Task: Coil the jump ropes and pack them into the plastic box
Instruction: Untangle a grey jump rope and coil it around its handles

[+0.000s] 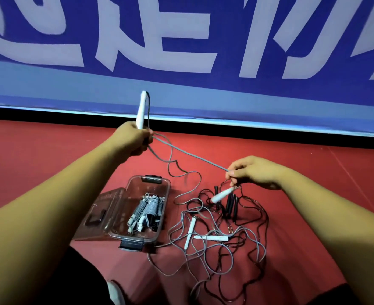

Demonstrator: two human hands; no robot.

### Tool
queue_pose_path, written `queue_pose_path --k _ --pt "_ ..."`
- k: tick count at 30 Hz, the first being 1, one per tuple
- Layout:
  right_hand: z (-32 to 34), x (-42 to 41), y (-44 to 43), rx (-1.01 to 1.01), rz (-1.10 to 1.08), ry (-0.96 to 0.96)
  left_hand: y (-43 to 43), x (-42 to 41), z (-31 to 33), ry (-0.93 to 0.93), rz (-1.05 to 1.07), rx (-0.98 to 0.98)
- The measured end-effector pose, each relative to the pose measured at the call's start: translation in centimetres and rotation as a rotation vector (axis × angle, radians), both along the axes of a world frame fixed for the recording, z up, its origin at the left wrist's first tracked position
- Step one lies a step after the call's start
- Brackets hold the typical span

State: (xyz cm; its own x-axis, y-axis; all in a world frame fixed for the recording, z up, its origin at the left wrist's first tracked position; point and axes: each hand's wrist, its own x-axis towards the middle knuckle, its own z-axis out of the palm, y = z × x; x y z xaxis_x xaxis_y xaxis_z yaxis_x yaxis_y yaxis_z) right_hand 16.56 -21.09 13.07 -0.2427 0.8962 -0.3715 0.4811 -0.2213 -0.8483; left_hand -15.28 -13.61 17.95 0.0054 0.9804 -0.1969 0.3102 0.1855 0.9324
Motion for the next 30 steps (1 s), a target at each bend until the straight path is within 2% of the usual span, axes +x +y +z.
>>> queue_pose_path --k 5,8,9,10,11,14,18,21,22,24,25,28,29,30 --pt "1.1 -1.4 0.1 0.218 -0.069 -0.065 0.2 -0.8 -1.4 0.481 -0.194 0.054" --pt "2.1 -3.0 0.1 0.24 -0.177 0.107 0.3 -0.1 -1.3 0.722 -0.277 0.193" --pt "2.7 -3.7 0.2 0.202 -0.238 0.202 -0.1 0.3 -1.3 0.732 -0.284 0.231" --pt "3.2 -4.3 0.2 0.142 -0.307 0.323 -0.6 0.9 -1.2 0.659 -0.294 0.232" --pt "3.7 -4.9 0.3 0.072 -0.375 0.465 -1.3 1.6 -1.1 0.505 -0.311 0.192" --pt "4.8 -5.9 0.6 -0.094 -0.534 0.849 -4.0 3.9 -0.9 0.016 -0.48 -0.074" --pt "5.2 -6.1 0.9 -0.162 -0.711 1.117 -6.6 6.1 -2.1 -0.184 -0.744 -0.356" --pt "5.1 -5.8 1.2 -0.168 -0.819 1.198 -7.3 6.6 -2.3 -0.26 -0.82 -0.461" --pt "5.0 -5.5 1.3 -0.165 -0.847 1.182 -7.3 6.7 -2.1 -0.268 -0.815 -0.467" --pt "4.8 -5.2 1.5 -0.115 -0.879 1.027 -7.3 6.8 -2.1 -0.28 -0.781 -0.449" --pt "4.6 -4.9 1.6 -0.045 -0.855 0.85 -7.2 6.8 -2.0 -0.289 -0.768 -0.449" --pt "3.4 -4.3 1.6 0.301 -0.641 0.007 -7.0 6.7 -1.7 -0.288 -0.767 -0.472" --pt "3.0 -4.0 1.7 0.376 -0.579 -0.122 -6.9 6.7 -1.5 -0.284 -0.766 -0.476" --pt "3.1 -4.0 1.6 0.401 -0.529 -0.114 -6.9 6.7 -1.4 -0.287 -0.763 -0.483"
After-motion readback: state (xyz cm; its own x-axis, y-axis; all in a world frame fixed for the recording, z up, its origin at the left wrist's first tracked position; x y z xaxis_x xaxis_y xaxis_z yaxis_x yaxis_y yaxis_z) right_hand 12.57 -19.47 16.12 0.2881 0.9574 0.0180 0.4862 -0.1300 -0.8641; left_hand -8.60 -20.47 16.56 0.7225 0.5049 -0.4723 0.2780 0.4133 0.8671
